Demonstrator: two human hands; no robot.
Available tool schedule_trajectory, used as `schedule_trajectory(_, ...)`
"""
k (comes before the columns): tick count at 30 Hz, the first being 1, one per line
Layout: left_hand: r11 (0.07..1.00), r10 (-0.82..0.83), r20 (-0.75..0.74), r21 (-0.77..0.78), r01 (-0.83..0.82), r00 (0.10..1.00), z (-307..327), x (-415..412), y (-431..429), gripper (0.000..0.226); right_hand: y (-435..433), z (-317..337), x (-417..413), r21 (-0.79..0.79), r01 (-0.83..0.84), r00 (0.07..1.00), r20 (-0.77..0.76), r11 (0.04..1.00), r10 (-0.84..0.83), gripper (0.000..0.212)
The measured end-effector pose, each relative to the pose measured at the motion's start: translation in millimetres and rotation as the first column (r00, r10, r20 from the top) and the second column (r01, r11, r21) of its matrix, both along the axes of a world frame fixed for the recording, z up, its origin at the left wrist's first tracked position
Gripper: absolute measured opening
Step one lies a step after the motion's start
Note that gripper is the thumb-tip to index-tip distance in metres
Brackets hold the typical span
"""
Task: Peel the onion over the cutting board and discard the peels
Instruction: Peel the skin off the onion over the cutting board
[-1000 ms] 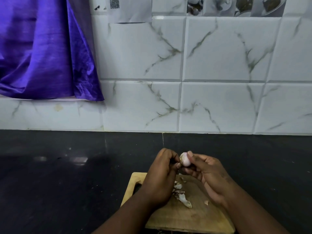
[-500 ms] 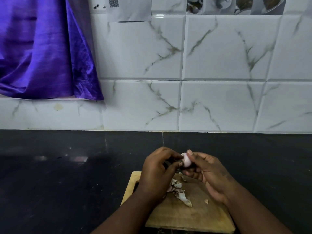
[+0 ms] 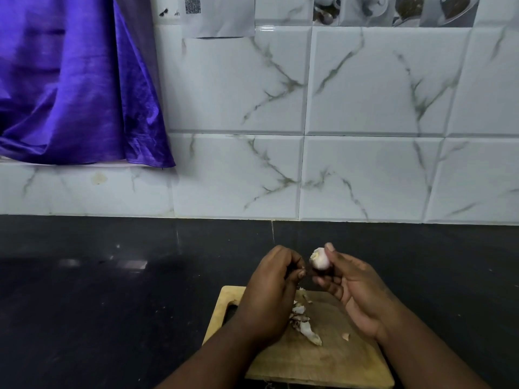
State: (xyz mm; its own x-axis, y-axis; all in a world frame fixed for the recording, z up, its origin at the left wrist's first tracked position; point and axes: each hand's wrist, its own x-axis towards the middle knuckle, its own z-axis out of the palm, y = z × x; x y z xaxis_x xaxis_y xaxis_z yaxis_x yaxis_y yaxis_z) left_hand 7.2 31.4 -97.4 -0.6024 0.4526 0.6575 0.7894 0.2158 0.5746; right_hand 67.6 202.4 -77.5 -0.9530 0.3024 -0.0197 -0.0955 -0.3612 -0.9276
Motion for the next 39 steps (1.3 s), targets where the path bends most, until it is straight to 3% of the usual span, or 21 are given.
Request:
schedule_trajectory(4, 0.999, -0.022, 0.054, 0.026, 0.020, 0.998, -2, -2, -1, 0.021, 0, 0, 0, 0.048, -0.013, 1.000, 0.001, 0.999, 0.013, 0.047)
schedule_trajectory(9, 0.995, 0.096, 0.030, 0.022, -0.096, 0.995, 0, -4, 0, 0.041, -3, -2, 0, 0.109, -0.038, 0.999, -0.006, 0.993, 0.039, 0.051)
schedule_trajectory(12, 0.992, 0.058, 0.080, 0.105, -0.066, 0.995, -3, -5, 0, 0.022, -3, 0, 0, 0.128, -0.052, 0.999, -0.009, 0.990, 0.054, 0.049)
schedule_trajectory(15, 0.979, 0.018, 0.141, 0.200, -0.047, 0.990, -2, -7, -1, 0.025, -5, 0, 1, 0.151, -0.051, 0.998, -0.013, 0.987, 0.054, 0.048)
schedule_trajectory(20, 0.977, -0.027, 0.178, 0.214, -0.012, 0.984, -1, -7, -1, 0.019, -5, -1, 3, 0.246, -0.048, 0.998, -0.023, 0.968, 0.056, 0.037)
schedule_trajectory(24, 0.997, -0.032, 0.093, 0.076, 0.025, 0.995, 0, -2, -1, 0.018, -5, -2, 2, 0.271, -0.021, 0.999, -0.040, 0.962, 0.033, 0.030)
schedule_trajectory(27, 0.995, -0.092, 0.082, -0.031, 0.095, 0.992, -1, 6, 1, 0.013, -2, -4, 0, 0.206, 0.011, 0.998, -0.056, 0.979, 0.000, 0.026)
schedule_trajectory(30, 0.994, -0.015, 0.151, 0.106, -0.001, 0.988, -2, -2, 0, 0.033, 0, -5, -1, 0.133, 0.004, 0.996, -0.092, 0.991, 0.008, 0.035)
schedule_trajectory(33, 0.986, 0.092, 0.179, 0.122, -0.115, 0.980, -2, -7, -1, 0.017, -1, -6, 0, 0.140, -0.036, 0.993, -0.109, 0.989, 0.052, 0.038)
schedule_trajectory(34, 0.984, 0.083, 0.203, 0.139, -0.113, 0.976, -3, -8, -1, 0.009, -1, -5, 0, 0.155, -0.044, 0.992, -0.106, 0.987, 0.061, 0.039)
schedule_trajectory(39, 0.979, -0.012, 0.307, 0.199, -0.052, 0.952, -2, -9, 2, 0.021, -3, -7, 1, 0.217, -0.090, 0.987, -0.110, 0.972, 0.115, 0.040)
